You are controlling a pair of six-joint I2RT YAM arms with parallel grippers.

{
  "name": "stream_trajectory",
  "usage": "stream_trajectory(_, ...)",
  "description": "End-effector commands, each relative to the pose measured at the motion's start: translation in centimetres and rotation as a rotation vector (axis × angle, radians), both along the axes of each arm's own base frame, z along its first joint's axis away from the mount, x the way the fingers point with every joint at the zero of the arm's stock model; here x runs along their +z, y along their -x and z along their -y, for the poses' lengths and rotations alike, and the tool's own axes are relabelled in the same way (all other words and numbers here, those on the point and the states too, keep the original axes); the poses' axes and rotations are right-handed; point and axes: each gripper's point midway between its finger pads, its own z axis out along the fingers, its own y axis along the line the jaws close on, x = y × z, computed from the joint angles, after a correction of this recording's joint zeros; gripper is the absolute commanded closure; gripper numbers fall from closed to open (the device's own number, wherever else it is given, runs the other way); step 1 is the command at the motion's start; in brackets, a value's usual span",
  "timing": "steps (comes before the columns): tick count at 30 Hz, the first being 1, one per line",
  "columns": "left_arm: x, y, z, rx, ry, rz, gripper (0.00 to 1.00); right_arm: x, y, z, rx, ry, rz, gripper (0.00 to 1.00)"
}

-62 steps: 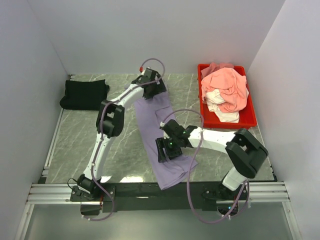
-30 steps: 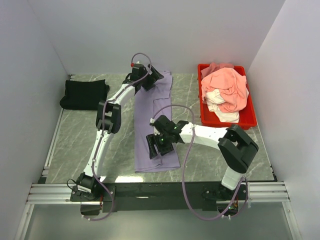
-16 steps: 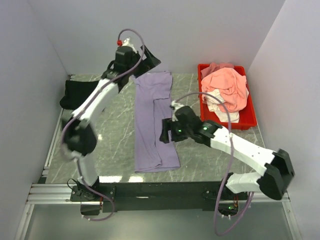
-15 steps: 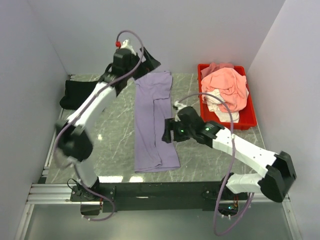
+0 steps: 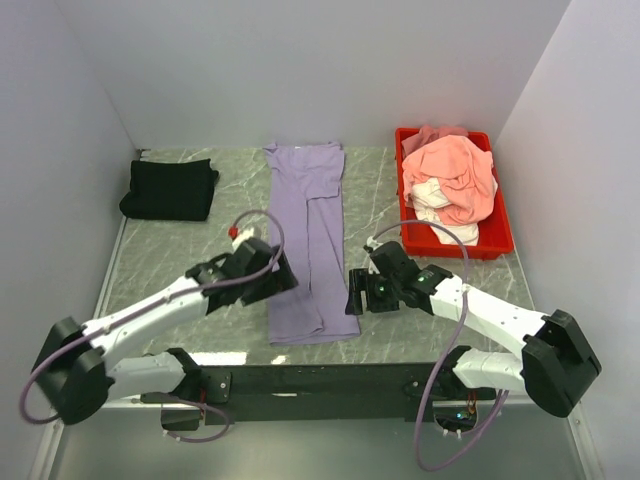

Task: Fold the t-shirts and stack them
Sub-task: Fold the tshirt

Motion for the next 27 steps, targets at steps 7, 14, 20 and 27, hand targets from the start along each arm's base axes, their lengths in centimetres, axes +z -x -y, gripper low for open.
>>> stream_trajectory(7,-4.9,8.0,0.7,0.011,0.012,-0.226,0.03,-1.5,1.9,-1.6,0.029,-0.029,-0.060,0.23)
stream_trajectory(14,-5.8,9.6,-0.4,0.027,-0.078,-0.281,0.23,-2.5,2.8,-1.6,-0.017,-0.026,-0.112,0.26)
stream_trajectory(20,-7.8,10.5,-1.6,0.024,-0.142,-0.322,0.45,-2.8,3.2,-1.7,-0.030,-0.028,-0.128,0.29)
stream_trajectory(27,-8.9,10.9,-2.7,0.027,-0.235,-0.361,0.72,-4.0,3.8,-1.1,-0.058,0.027,-0.159,0.35)
